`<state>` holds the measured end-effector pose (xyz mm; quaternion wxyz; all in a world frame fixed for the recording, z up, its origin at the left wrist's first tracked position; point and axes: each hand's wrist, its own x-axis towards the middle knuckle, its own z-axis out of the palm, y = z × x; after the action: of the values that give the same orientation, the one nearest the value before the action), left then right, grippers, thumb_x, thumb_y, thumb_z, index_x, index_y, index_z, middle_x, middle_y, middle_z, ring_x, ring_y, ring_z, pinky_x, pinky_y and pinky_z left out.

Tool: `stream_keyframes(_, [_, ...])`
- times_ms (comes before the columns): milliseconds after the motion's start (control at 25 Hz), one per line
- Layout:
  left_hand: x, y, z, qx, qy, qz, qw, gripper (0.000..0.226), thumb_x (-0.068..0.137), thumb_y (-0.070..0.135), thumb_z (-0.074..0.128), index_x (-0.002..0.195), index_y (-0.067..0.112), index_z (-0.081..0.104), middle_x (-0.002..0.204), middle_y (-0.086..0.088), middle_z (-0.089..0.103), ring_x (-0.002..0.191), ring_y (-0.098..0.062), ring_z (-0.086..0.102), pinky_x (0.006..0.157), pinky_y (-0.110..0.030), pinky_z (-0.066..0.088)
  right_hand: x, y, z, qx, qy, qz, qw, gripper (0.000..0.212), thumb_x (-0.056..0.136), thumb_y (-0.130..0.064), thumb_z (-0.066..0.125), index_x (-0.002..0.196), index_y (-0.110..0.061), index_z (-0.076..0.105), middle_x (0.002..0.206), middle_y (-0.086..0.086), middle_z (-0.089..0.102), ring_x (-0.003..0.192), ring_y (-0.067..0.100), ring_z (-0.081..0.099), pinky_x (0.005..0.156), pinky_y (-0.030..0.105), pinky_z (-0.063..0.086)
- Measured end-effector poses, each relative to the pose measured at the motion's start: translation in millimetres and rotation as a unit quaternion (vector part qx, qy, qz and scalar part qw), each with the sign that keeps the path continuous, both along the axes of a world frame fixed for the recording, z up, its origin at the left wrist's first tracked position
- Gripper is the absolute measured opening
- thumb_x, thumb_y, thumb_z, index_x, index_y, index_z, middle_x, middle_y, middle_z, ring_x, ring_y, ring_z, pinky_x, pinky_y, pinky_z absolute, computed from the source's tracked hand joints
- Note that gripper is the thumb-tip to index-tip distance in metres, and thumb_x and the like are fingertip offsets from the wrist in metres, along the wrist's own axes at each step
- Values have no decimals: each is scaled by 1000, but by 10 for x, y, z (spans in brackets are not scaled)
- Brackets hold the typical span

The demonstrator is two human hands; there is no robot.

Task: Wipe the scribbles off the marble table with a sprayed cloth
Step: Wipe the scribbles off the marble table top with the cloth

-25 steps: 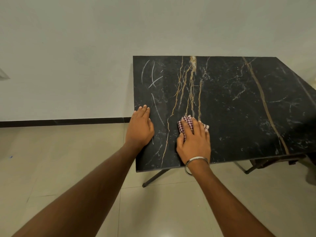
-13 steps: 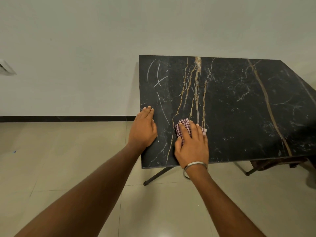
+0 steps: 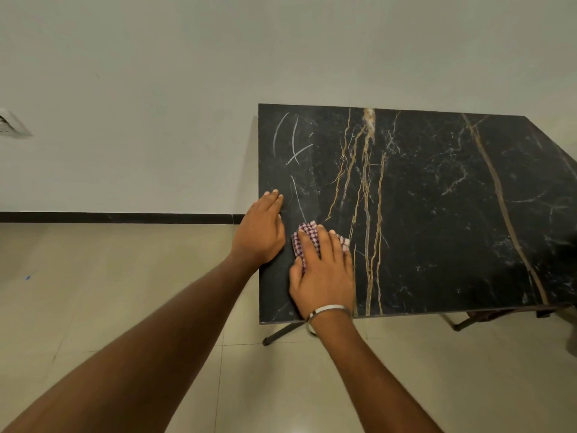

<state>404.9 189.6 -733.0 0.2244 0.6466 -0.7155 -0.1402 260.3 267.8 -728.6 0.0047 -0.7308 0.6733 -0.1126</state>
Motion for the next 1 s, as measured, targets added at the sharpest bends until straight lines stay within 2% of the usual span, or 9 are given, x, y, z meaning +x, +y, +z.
stream_keyframes(160, [53,-120,-3,-7,-12,-7,1000,51,101,23,36,150,11,28,158,-6,26,147,-18,20,118,-29,12,114,-84,0,-14,-5,-50,999,55,90,-39,36,145,-30,37,154,5,30,143,27,23,118,48,16])
stream_keyframes(280, [67,-226,21,-10,-21,-9,1000,51,101,23,35,150,8,29,157,-8,27,146,-21,21,120,-31,14,238,-59,-2,-13,-8,-20,1000,54,91,-39,36,144,-29,38,154,6,32,143,28,25,117,50,17])
stream_keyframes(400, [78,-367,39,-4,-32,-4,999,51,102,24,34,150,9,28,157,-8,27,146,-21,21,120,-31,14,117,-158,15,12,-8,17,1000,56,92,-41,33,147,-32,30,156,2,26,145,25,20,118,47,15])
stream_keyframes(480, [83,-442,61,3,-44,1,999,52,102,24,34,151,9,27,158,-8,25,147,-20,20,119,-30,12,-27,-300,29,22,-12,0,1000,56,93,-40,33,148,-33,25,158,0,21,146,23,15,119,46,11])
stream_keyframes(600, [94,-539,53,2,-57,5,998,52,102,25,33,151,10,25,159,-7,24,147,-20,20,118,-30,12,-98,-512,50,6,-24,-43,999,56,93,-38,35,148,-32,28,158,0,21,146,23,14,119,47,11])
stream_keyframes(880, [68,-807,39,-9,-34,25,999,50,102,25,34,149,7,30,157,-9,29,146,-22,23,119,-33,17,149,-654,43,14,-25,38,999,56,93,-39,33,148,-33,25,159,-2,18,146,21,11,120,46,8])
stream_keyframes(1000, [71,-894,40,-7,-39,31,999,50,102,24,35,149,8,30,156,-9,29,146,-22,23,119,-32,17,-87,-892,35,9,-23,1,1000,56,92,-39,33,148,-33,25,158,-1,20,146,22,13,120,46,10])
